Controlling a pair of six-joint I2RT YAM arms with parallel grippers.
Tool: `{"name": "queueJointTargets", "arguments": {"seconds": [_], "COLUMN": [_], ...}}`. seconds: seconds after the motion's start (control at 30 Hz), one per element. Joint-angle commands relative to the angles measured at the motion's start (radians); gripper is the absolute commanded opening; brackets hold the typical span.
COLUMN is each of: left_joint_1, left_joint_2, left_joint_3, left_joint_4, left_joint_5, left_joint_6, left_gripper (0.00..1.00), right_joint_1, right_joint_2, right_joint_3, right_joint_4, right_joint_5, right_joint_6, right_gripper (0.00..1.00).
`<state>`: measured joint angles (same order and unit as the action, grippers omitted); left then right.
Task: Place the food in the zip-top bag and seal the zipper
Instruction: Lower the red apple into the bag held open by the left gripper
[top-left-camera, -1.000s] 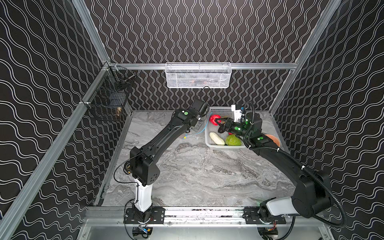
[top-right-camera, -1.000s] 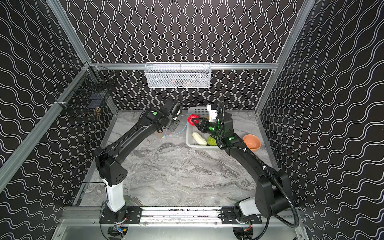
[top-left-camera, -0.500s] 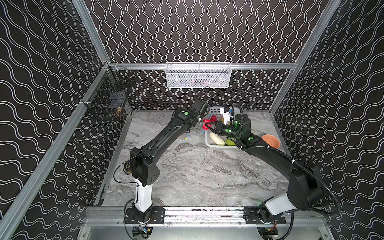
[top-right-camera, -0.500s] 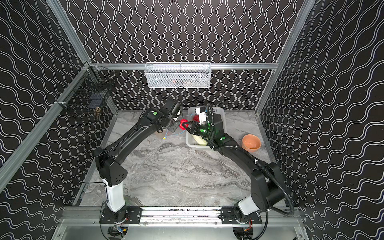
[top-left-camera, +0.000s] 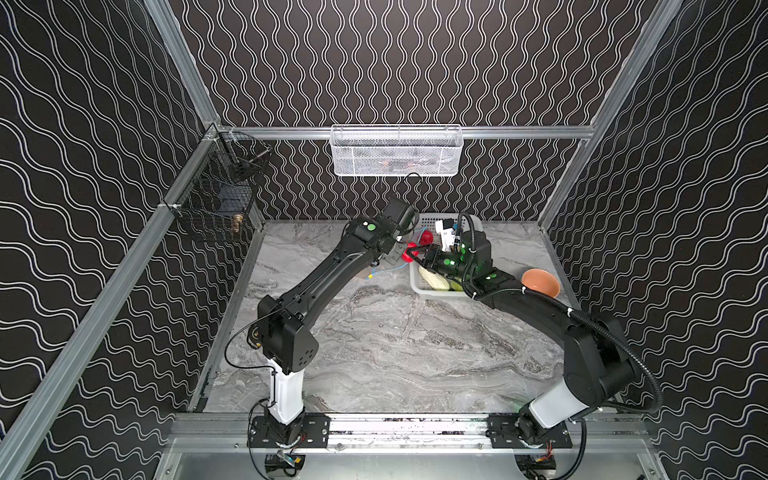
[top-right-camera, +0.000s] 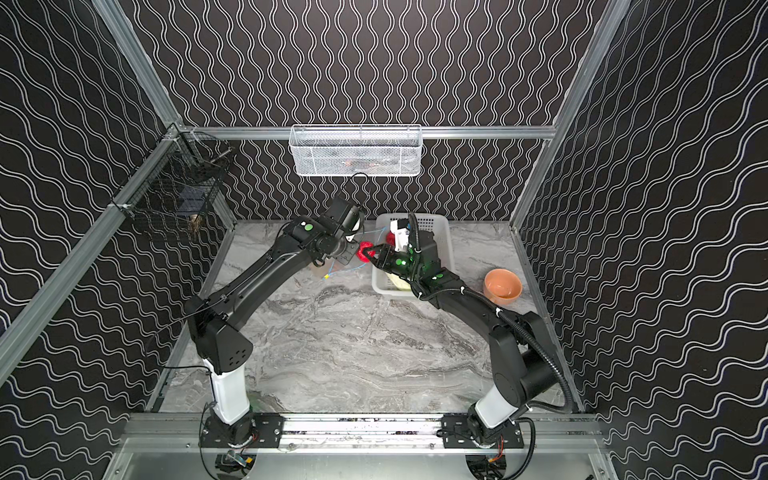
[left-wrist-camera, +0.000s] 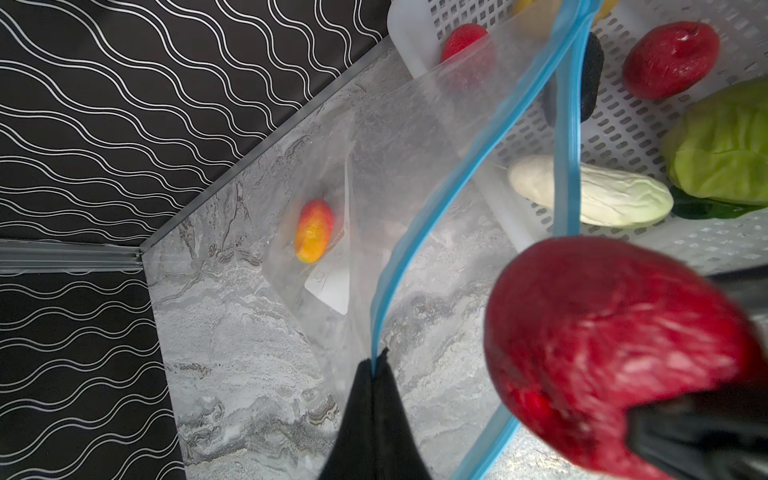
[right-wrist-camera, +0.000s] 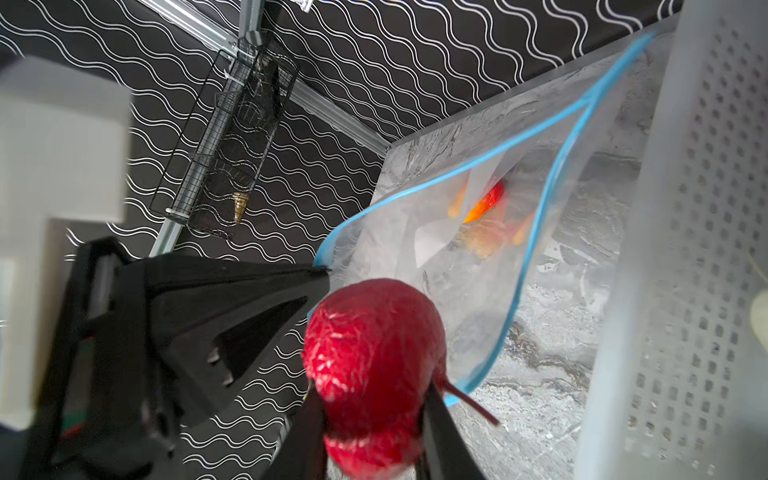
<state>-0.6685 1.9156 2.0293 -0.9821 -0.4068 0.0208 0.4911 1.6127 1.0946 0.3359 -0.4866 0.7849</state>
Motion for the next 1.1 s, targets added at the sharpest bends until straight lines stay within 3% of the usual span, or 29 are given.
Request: {"name": "queueJointTargets", "arguments": {"seconds": [0.0, 0.53, 0.67, 0.9, 1.07], "left_joint_1": [0.001, 0.001, 0.001, 0.001, 0.001], "left_joint_2": [-0.003, -0.008, 0.005, 0.002, 0.006], "left_joint_3": [0.016, 0.020, 0.038, 0.043, 0.049], "left_joint_4": [0.003, -0.003, -0.011, -0.011, -0.012], "left_joint_5": [-0.003, 0.027, 0.018, 0.015, 0.002], "left_joint_6": [-0.019, -0.021, -0.017, -0.015, -0.011], "left_gripper": [0.00, 0.00, 0.00, 0.00, 0.00], "right_joint_1": [0.006, 0.017, 0.029, 0.052, 0.067], "right_joint_2": [0.023, 0.113, 0.147, 0.199, 0.199], "right_joint_3": [0.010, 0.080, 0.117, 0.202, 0.219], "right_joint_4": [0.076, 0.135, 0.089, 0.015, -0.022], "right_joint_5": [0.024, 0.026, 0.101, 0.145, 0.184], "right_joint_6": [0.031, 0.091, 0.099, 0.067, 0.019], "right_gripper": [0.00, 0.00, 0.05, 0.38, 0.53]}}
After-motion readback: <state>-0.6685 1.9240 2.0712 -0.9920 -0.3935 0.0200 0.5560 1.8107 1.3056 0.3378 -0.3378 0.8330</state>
